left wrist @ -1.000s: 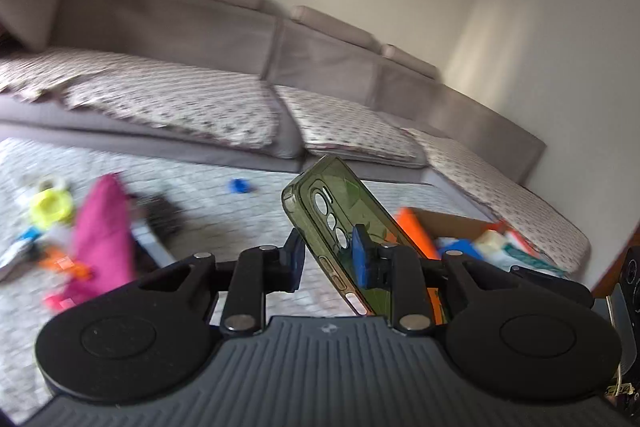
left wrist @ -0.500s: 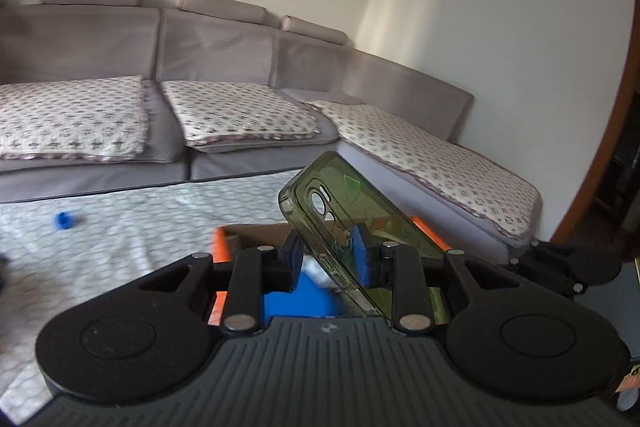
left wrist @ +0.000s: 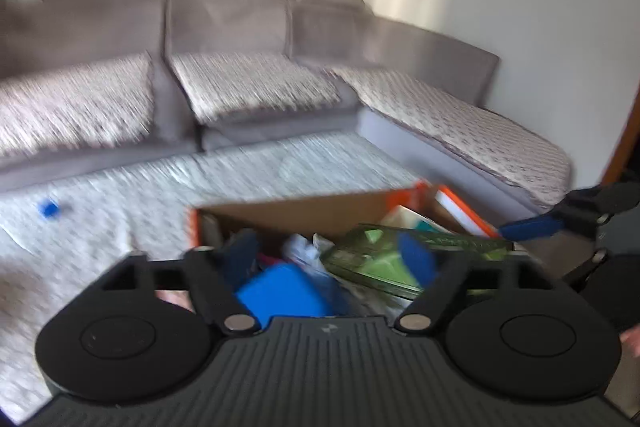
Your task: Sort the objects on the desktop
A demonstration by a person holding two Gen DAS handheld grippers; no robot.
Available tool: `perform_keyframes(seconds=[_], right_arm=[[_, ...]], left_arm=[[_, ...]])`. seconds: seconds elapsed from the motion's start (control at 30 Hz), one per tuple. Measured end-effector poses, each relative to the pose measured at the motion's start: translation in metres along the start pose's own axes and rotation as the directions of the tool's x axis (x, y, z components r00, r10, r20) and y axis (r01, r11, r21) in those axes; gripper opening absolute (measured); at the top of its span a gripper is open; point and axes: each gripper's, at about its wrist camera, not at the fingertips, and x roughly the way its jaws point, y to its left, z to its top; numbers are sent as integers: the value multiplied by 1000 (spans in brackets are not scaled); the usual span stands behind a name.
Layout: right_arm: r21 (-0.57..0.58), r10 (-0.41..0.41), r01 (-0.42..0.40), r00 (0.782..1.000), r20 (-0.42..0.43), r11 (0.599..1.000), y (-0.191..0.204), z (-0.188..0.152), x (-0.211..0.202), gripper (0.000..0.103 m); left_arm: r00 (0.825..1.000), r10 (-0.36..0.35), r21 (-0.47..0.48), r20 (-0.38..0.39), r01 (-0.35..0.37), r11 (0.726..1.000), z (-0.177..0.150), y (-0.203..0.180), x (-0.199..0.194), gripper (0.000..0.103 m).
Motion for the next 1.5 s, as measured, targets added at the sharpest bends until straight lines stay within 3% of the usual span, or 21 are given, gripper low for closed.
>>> perform_keyframes(seconds=[0.03,0.1,0.17,0.33,0.5,0.87,1.5], right_arm=[[29,0,0,1000,24,1000,-1,0,-2,102],[58,-20,17,999,51,998,-3,-4,-7,103],[69,-41,37,997,58,997,-5,-4,-11,103],[133,-108,104,994,20,986,-9,2,-20,103],[219,-134,129,991,10,967,-21,4,-28,103],[246,-169,167,986,-11,955,-27,-1,-40,103],[270,-214,208,977,-6,940,-25,-13,-41,103]], left_arm=[[1000,10,12,-1,-10,1000,-1,3,-4,84],[999,44,31,1,-44,999,-4,7,-14,89],[995,95,53,15,-96,994,-6,9,-24,103],[979,203,67,-23,-201,977,0,-6,-31,103],[978,203,105,-52,-197,975,5,-14,-31,103],[963,254,149,-91,-239,960,7,-31,-11,103],[967,225,31,-119,-223,974,4,-33,-9,103]])
